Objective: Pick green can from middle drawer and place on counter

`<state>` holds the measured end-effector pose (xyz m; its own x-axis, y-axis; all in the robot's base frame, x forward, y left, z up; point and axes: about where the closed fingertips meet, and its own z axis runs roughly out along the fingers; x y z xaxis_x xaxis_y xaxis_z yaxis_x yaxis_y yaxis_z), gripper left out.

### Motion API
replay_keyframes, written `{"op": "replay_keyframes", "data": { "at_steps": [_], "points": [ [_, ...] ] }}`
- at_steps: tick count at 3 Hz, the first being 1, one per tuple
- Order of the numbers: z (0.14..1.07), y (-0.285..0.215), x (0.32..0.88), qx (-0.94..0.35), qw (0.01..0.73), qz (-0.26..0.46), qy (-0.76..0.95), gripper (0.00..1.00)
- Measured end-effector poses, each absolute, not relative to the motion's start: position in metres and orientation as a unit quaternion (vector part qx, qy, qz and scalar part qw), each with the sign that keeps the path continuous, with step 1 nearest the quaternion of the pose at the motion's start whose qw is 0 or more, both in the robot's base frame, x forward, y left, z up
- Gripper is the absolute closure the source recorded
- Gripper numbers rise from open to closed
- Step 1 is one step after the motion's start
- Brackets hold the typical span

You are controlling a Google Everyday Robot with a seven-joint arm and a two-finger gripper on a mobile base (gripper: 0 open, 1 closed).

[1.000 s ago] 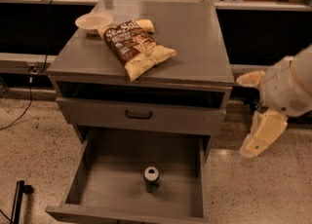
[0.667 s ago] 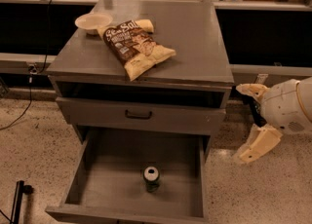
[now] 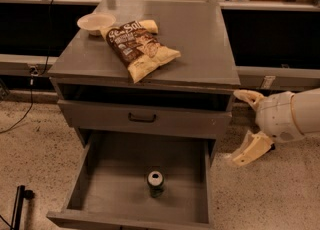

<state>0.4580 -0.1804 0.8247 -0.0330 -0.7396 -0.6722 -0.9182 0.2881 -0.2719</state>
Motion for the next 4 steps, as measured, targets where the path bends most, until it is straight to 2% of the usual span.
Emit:
{"op": "replay_keyframes", "data": {
  "at_steps": [1,3,4],
  "points": [
    [0.738,-0.154,0.453,-0.551,0.399,0.198,0.706,0.0],
    [0.71,-0.138,0.457,-0.553,0.422,0.204,0.689,0.0],
    [0.676,-0.109,0.455,-0.556,0.43,0.243,0.668,0.0]
  ]
}}
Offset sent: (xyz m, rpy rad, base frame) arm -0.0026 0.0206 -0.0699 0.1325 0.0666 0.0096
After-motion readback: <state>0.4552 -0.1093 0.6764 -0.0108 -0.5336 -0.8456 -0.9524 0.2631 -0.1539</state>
